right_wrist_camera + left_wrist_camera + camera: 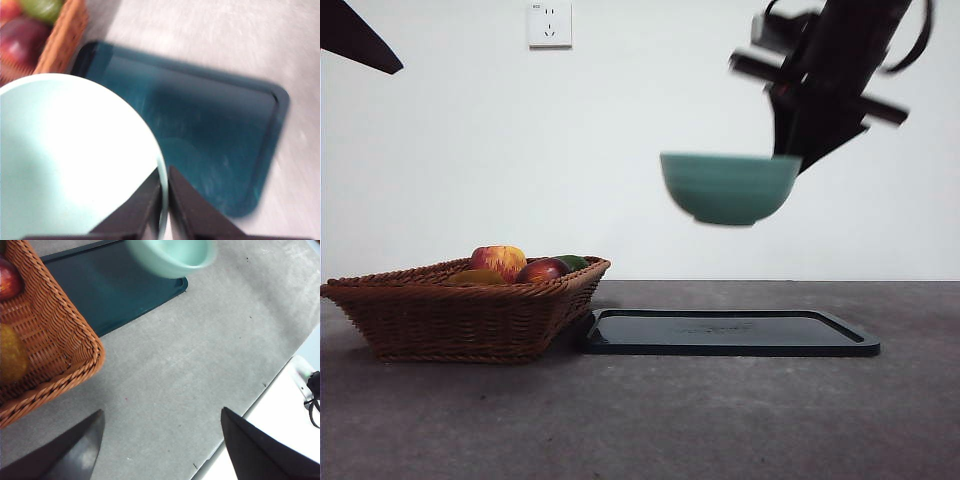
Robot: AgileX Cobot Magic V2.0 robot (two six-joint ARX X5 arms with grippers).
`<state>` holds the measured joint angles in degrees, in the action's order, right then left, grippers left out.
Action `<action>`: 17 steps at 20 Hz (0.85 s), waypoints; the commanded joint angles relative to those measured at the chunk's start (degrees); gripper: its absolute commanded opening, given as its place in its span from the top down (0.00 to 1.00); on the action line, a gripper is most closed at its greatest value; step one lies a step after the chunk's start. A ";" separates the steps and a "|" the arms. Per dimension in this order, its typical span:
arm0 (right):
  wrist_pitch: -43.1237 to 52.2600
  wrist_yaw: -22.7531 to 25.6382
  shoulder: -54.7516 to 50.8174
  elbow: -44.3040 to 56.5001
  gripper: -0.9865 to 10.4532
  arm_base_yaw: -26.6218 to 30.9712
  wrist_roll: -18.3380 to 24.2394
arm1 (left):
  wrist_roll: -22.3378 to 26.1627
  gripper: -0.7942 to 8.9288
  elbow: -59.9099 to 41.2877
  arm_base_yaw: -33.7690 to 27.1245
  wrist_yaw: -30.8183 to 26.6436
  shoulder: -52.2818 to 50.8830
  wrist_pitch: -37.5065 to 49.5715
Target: Pick up the wifruite, put it on the bowl, pick up the plate, put it on desk
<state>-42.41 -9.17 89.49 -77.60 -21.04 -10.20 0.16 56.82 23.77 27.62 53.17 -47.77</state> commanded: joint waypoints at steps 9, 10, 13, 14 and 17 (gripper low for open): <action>-7.67 -0.13 -20.24 6.16 0.91 -6.73 2.97 | 0.68 0.53 0.79 0.31 0.48 0.35 0.61; -6.75 -0.13 -21.20 8.66 0.91 -7.50 2.80 | 0.68 0.53 0.79 0.31 0.48 0.35 0.61; -2.75 -0.15 -21.86 15.98 0.91 -9.53 1.42 | 0.68 0.53 0.79 0.31 0.48 0.35 0.63; -0.42 -0.09 -21.73 18.51 0.91 -10.23 0.98 | 0.68 0.53 0.79 0.31 0.48 0.35 0.61; 6.34 0.02 -21.16 24.79 0.91 -12.04 -1.62 | 0.68 0.53 0.79 0.31 0.48 0.35 0.63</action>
<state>-36.69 -9.19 67.66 -52.18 -32.69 -10.17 0.16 56.82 23.77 27.62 53.17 -47.77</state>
